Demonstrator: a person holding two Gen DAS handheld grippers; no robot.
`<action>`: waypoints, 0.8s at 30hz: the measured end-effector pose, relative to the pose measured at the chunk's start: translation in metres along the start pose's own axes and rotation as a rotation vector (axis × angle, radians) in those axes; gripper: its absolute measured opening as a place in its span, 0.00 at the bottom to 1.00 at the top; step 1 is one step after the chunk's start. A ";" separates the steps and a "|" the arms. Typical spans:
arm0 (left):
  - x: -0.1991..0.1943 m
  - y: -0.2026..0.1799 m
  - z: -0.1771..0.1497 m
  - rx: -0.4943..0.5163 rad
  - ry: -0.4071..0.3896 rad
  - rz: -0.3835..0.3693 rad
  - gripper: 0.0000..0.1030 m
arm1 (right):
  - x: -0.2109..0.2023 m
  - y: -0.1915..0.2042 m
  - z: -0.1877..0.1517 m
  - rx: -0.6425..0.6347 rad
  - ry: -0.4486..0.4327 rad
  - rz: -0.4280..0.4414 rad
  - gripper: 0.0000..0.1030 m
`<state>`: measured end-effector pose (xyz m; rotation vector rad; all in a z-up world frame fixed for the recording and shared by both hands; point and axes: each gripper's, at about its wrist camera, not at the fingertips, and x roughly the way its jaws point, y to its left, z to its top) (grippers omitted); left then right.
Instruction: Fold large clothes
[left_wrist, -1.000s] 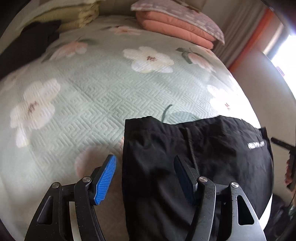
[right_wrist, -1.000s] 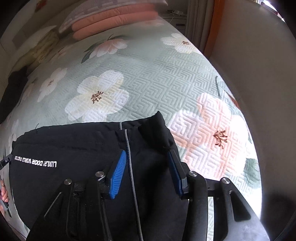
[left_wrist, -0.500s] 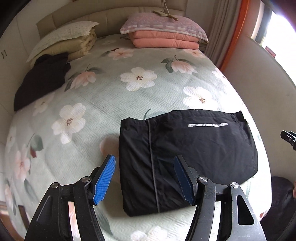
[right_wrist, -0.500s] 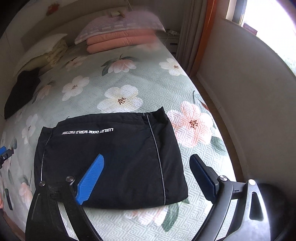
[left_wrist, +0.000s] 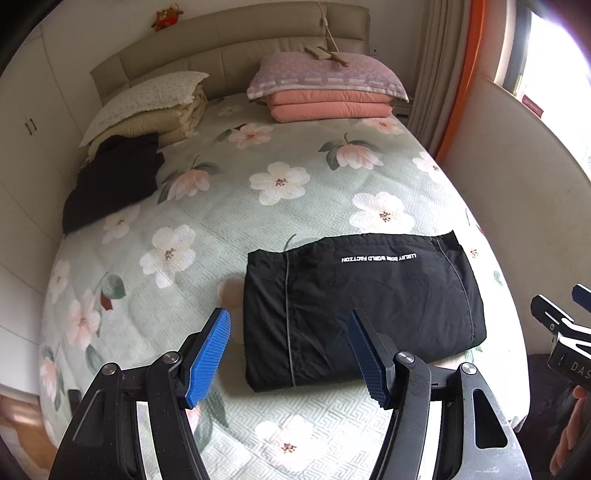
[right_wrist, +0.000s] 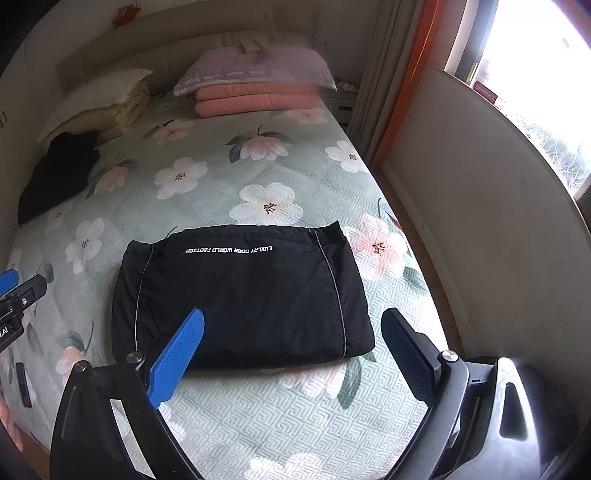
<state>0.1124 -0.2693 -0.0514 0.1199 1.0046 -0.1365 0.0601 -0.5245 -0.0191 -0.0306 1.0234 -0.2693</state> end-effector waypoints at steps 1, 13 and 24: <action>-0.003 -0.002 0.000 0.013 -0.003 0.000 0.66 | -0.005 0.002 0.000 -0.001 0.003 -0.007 0.94; -0.004 -0.010 -0.018 0.047 0.040 -0.026 0.66 | -0.019 0.024 0.001 -0.003 0.037 0.019 0.94; -0.004 -0.013 -0.019 0.019 0.055 0.017 0.66 | -0.009 0.018 0.002 -0.017 0.056 0.077 0.94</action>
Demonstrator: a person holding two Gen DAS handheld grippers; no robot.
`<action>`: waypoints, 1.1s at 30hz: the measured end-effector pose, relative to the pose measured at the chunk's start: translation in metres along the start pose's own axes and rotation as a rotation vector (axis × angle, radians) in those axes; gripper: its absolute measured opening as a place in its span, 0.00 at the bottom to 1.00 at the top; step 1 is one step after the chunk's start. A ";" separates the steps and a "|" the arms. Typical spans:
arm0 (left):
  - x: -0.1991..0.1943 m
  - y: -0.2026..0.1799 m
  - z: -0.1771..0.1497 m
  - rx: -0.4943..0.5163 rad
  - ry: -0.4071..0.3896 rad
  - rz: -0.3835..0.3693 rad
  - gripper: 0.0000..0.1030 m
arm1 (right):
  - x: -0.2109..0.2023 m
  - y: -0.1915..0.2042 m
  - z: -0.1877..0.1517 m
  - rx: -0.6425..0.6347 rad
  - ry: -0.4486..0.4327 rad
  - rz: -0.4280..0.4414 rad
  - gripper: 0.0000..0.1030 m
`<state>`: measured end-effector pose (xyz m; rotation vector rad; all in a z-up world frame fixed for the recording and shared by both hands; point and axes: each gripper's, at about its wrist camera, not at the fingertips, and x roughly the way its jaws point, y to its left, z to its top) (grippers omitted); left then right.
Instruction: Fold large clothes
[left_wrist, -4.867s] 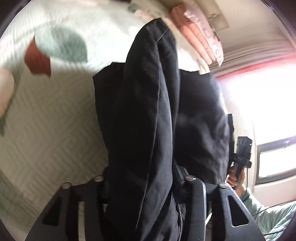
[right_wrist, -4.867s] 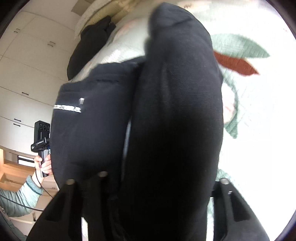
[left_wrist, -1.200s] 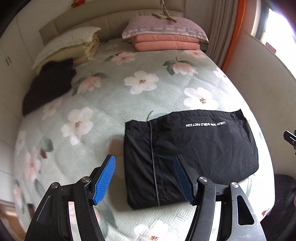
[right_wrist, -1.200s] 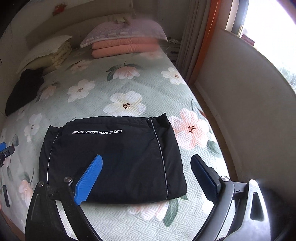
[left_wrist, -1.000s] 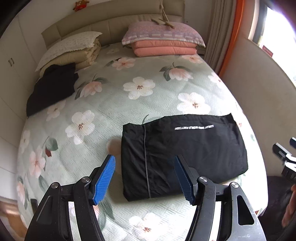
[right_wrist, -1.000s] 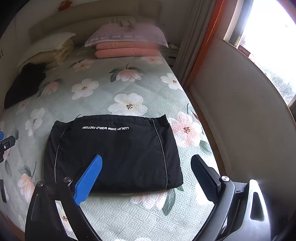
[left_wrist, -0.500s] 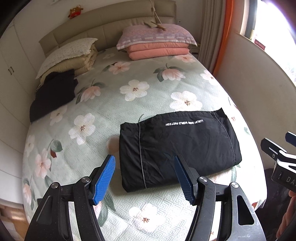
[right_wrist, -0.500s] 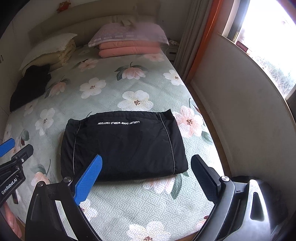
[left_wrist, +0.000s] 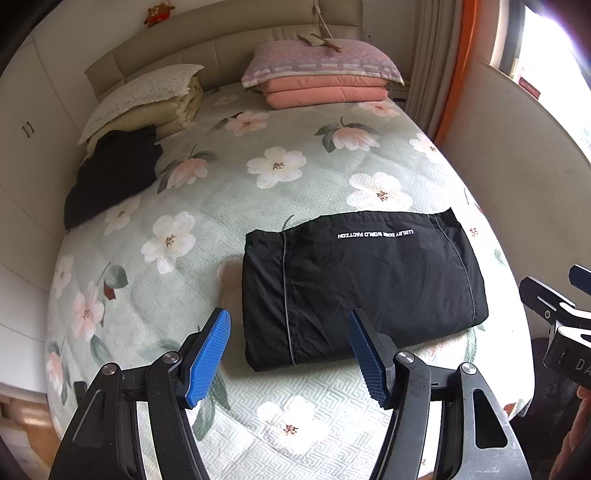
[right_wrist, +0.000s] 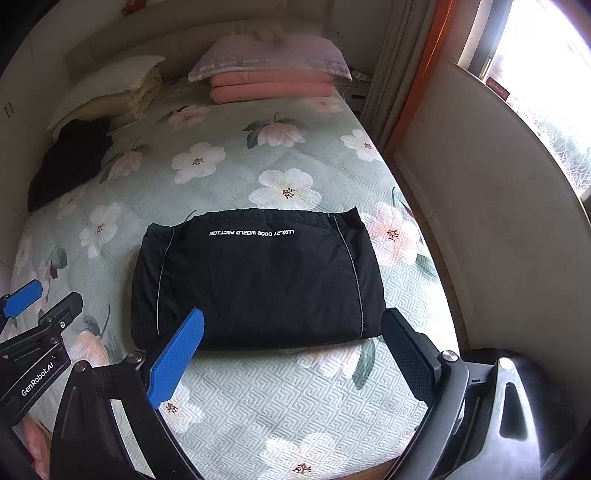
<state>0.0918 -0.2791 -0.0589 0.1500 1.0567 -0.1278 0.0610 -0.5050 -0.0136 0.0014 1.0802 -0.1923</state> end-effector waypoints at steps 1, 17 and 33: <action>-0.001 -0.001 0.000 -0.006 0.000 0.006 0.66 | 0.001 -0.002 0.001 -0.006 0.004 0.004 0.94; -0.013 -0.041 -0.009 -0.053 0.008 0.051 0.66 | 0.010 -0.030 -0.006 -0.069 0.041 0.044 0.94; -0.021 -0.049 -0.014 -0.012 -0.019 0.098 0.66 | 0.010 -0.033 -0.011 -0.056 0.046 0.048 0.94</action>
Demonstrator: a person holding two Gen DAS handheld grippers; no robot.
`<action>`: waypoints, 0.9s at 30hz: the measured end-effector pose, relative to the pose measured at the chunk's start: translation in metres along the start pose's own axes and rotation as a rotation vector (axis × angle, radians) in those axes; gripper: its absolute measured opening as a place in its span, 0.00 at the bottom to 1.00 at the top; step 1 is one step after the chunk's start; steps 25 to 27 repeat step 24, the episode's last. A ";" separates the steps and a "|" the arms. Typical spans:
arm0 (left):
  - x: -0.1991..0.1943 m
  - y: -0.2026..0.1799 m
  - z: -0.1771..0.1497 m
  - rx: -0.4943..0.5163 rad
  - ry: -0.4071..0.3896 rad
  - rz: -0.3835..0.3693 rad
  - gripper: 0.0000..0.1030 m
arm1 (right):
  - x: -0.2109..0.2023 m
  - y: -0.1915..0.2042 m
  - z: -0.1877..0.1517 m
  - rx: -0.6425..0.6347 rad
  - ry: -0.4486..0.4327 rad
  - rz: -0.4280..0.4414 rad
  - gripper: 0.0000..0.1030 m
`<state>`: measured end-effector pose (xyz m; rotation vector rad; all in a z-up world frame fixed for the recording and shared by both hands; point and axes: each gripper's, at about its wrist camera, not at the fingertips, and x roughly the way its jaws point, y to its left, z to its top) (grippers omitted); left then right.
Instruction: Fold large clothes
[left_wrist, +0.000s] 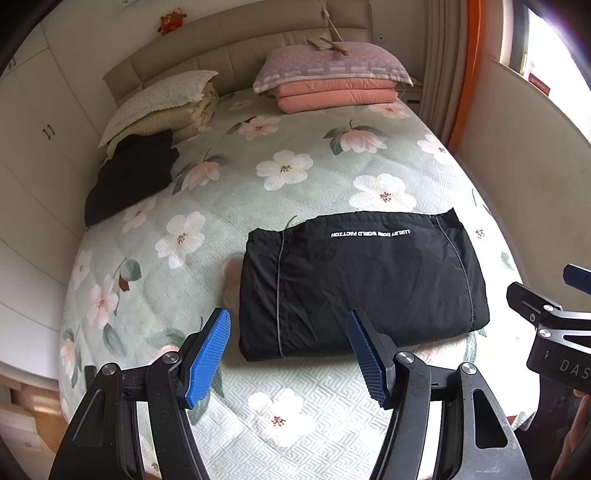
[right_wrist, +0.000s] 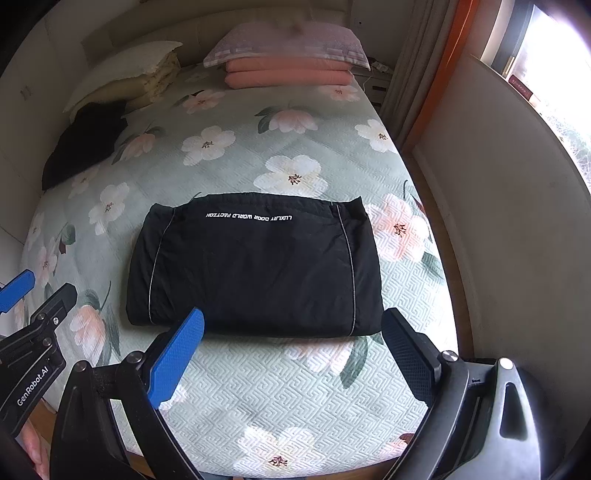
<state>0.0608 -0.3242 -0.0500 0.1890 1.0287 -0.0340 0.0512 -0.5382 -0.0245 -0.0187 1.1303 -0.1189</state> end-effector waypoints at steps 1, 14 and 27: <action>0.000 0.001 0.000 -0.002 -0.002 0.003 0.66 | 0.000 0.000 -0.001 0.002 0.000 -0.001 0.94; 0.011 0.006 0.000 -0.010 0.045 -0.005 0.66 | 0.005 -0.002 0.000 -0.005 0.013 0.008 0.94; 0.012 0.009 0.005 0.005 0.012 0.003 0.66 | 0.010 -0.008 -0.004 -0.012 0.025 0.006 0.94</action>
